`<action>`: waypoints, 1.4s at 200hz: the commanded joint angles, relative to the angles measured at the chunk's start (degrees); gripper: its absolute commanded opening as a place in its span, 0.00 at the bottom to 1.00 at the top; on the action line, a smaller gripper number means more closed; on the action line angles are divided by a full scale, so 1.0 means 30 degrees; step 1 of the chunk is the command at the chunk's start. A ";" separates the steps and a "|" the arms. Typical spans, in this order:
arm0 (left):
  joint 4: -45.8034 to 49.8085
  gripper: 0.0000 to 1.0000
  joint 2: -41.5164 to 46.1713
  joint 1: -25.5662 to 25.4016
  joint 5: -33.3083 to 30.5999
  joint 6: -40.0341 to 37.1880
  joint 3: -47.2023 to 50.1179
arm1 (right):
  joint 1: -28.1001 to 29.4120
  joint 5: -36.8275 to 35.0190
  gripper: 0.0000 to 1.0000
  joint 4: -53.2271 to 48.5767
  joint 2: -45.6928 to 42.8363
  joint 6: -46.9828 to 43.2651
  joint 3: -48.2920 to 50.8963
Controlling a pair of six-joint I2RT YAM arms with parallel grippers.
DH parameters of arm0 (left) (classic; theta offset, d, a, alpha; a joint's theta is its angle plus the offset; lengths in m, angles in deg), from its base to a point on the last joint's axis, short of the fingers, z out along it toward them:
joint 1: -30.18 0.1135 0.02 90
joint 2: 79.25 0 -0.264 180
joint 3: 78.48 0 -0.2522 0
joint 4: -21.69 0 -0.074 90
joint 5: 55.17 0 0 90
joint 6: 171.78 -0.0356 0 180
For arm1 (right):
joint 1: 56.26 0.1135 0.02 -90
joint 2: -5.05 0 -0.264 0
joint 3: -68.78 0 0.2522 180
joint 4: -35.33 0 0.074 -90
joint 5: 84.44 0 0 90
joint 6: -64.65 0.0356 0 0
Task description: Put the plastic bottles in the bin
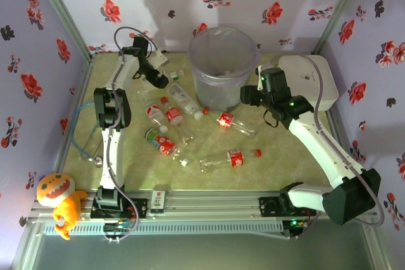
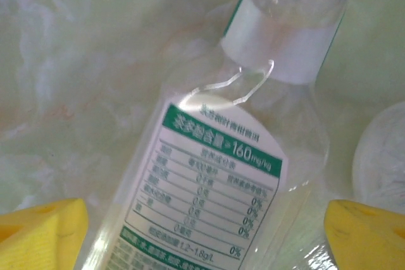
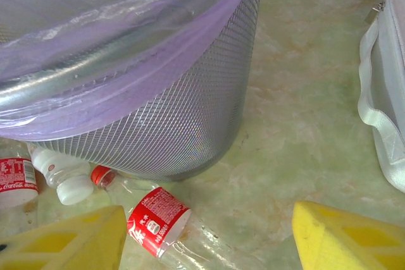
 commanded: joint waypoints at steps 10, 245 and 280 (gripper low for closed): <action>0.0597 0.93 -0.0949 -0.0040 -0.1229 -0.0341 -0.0639 | -0.0171 -0.0269 0.70 0.0067 0.0085 0.0466 0.0139; -0.7824 0.53 1.2123 0.0227 -0.1466 0.9765 0.8084 | 0.1825 0.0403 0.70 -0.0236 0.1009 0.1434 -0.4319; -0.9090 0.48 1.6177 -0.1786 -0.1453 1.1034 1.0631 | 0.2847 0.1641 0.71 0.1068 0.2695 0.2357 -0.6666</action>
